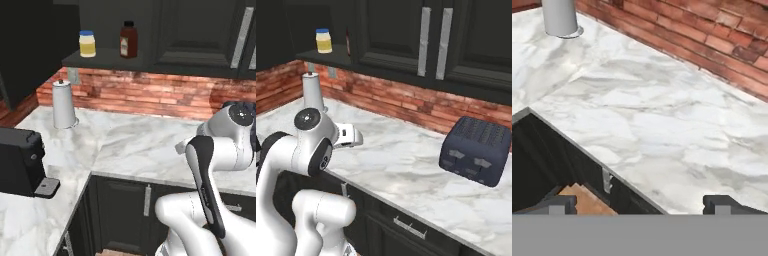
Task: Collect the paprika, mayonnaise, and shaker from the cabinet and place them next to the stove.
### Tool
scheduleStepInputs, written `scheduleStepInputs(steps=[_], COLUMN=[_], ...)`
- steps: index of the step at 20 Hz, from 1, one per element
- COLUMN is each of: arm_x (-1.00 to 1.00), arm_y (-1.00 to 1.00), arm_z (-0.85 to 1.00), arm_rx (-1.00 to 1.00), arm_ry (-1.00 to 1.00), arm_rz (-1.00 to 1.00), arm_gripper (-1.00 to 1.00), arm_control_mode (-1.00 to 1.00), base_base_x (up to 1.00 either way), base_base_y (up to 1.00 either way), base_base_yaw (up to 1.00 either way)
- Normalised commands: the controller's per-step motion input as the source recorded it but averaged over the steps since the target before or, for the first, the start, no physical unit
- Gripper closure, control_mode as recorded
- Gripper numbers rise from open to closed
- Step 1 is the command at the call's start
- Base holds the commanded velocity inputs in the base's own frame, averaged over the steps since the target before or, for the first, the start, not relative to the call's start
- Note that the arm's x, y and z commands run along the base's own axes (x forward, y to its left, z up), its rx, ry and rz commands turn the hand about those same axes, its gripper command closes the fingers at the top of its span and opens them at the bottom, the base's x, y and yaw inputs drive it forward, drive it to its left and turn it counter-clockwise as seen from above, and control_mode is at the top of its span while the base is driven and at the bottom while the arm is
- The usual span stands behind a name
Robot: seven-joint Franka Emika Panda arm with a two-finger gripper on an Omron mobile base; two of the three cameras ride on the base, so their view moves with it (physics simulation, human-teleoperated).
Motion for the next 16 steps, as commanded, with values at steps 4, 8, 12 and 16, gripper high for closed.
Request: scheduleStepInputs(steps=[4, 8, 12, 16], arm_x=[0.00, 0.00, 0.00, 0.00], arm_y=[0.00, 0.00, 0.00, 0.00], arm_z=[0.00, 0.00, 0.00, 0.00], arm_rx=[0.00, 0.00, 0.00, 0.00], arm_ry=[0.00, 0.00, 0.00, 0.00], arm_rz=[0.00, 0.00, 0.00, 0.00], arm_gripper=[-1.00, -1.00, -1.00, -1.00], arm_control_mode=[1.00, 1.00, 1.00, 1.00], base_base_x=[0.67, 0.77, 0.77, 0.75], base_base_y=[0.58, 0.42, 0.54, 0.75], base_base_yaw=[-0.27, -0.25, -0.24, -0.16])
